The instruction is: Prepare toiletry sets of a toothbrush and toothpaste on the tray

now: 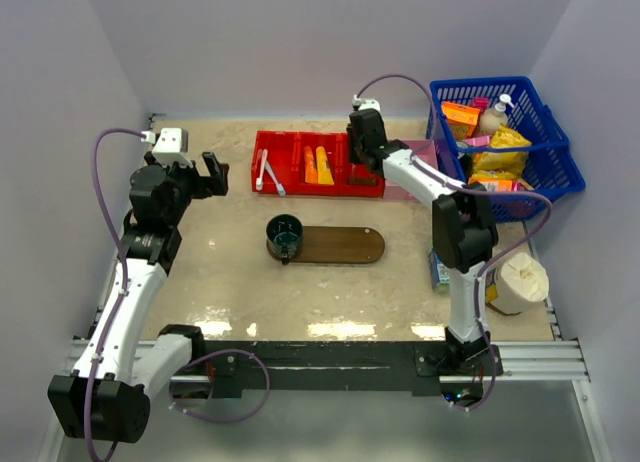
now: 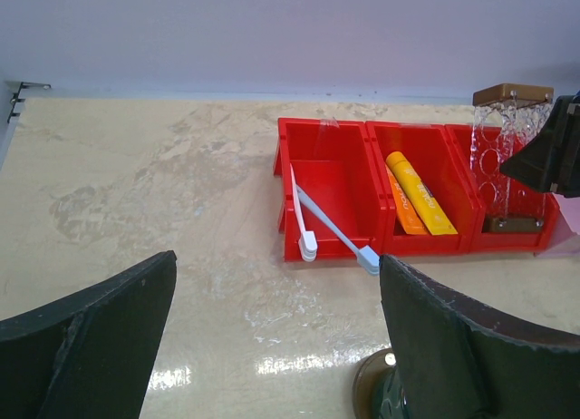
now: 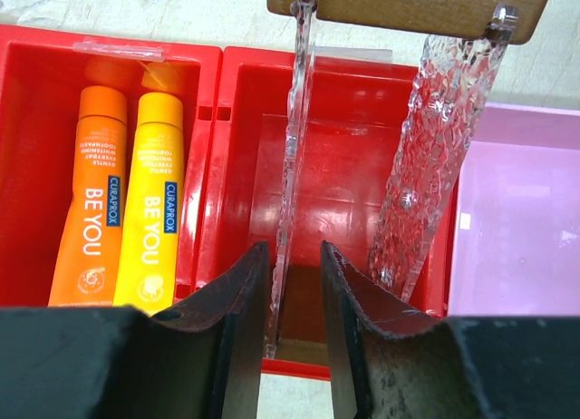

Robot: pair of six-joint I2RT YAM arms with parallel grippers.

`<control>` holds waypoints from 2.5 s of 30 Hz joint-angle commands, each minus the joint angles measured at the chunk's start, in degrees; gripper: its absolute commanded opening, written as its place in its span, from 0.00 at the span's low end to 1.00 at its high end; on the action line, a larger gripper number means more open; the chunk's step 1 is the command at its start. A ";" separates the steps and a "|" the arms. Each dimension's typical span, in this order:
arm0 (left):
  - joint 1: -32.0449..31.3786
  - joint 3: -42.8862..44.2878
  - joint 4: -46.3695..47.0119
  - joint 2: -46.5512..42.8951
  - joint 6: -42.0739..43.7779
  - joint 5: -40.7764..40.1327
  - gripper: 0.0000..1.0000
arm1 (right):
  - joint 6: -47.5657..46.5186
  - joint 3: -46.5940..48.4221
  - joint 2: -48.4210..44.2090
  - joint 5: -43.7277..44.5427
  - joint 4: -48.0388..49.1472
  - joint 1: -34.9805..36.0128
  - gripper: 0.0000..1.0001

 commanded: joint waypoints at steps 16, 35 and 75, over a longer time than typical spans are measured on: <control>-0.19 0.40 2.30 0.21 0.74 -0.12 0.97 | 2.57 4.39 4.05 2.08 4.33 0.37 0.21; -0.19 0.32 2.38 0.56 0.74 -0.12 0.97 | 3.10 3.78 3.35 4.37 5.04 0.81 0.00; -0.45 0.14 3.18 3.19 0.57 8.30 0.96 | -9.29 -3.86 -18.45 -15.74 -5.85 1.25 0.00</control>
